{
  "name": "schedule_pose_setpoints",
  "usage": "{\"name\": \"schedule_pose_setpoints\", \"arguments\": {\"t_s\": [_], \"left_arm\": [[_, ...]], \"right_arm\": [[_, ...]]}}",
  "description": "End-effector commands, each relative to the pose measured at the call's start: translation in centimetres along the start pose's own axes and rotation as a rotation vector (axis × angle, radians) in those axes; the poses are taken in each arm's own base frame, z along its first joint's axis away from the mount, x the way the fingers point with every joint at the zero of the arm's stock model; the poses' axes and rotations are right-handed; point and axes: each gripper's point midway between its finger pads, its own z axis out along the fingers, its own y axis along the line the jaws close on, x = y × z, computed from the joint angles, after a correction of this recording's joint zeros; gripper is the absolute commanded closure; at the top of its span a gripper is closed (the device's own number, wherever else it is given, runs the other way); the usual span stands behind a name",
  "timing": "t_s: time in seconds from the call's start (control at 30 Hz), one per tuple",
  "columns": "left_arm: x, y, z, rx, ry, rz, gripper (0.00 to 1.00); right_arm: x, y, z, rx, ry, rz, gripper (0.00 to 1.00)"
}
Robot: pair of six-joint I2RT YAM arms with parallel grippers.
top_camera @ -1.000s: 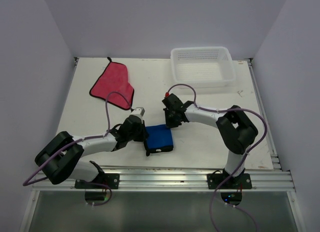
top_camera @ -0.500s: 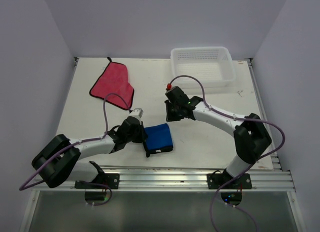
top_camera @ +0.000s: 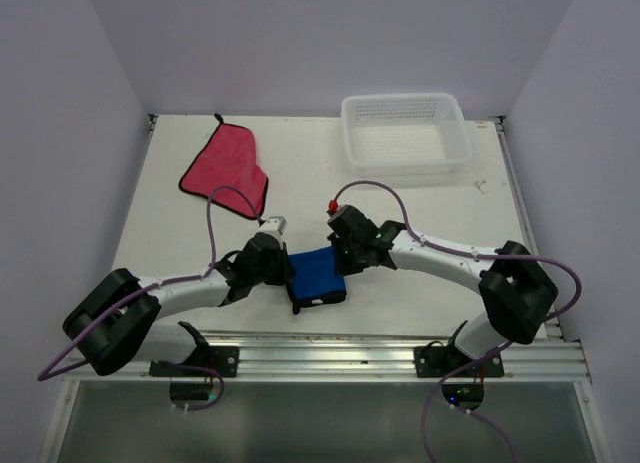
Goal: Roll the towels
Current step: Fold the towel
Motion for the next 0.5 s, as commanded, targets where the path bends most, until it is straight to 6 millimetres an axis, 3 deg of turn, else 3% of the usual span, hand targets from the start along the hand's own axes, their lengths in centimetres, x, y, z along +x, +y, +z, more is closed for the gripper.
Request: {"name": "schedule_pose_setpoints", "arguments": {"t_s": [0.0, 0.27, 0.47], "left_arm": [[0.0, 0.2, -0.2, -0.011, -0.011, -0.002, 0.94], [0.4, 0.5, -0.2, -0.021, -0.002, 0.005, 0.94], [0.4, 0.6, -0.3, -0.026, -0.002, 0.011, 0.93]], "right_arm": [[1.0, 0.4, 0.5, -0.025, 0.005, 0.021, 0.91], [6.0, -1.3, 4.0, 0.015, 0.092, 0.046, 0.92], [6.1, -1.4, 4.3, 0.024, 0.105, 0.042, 0.92]]}}
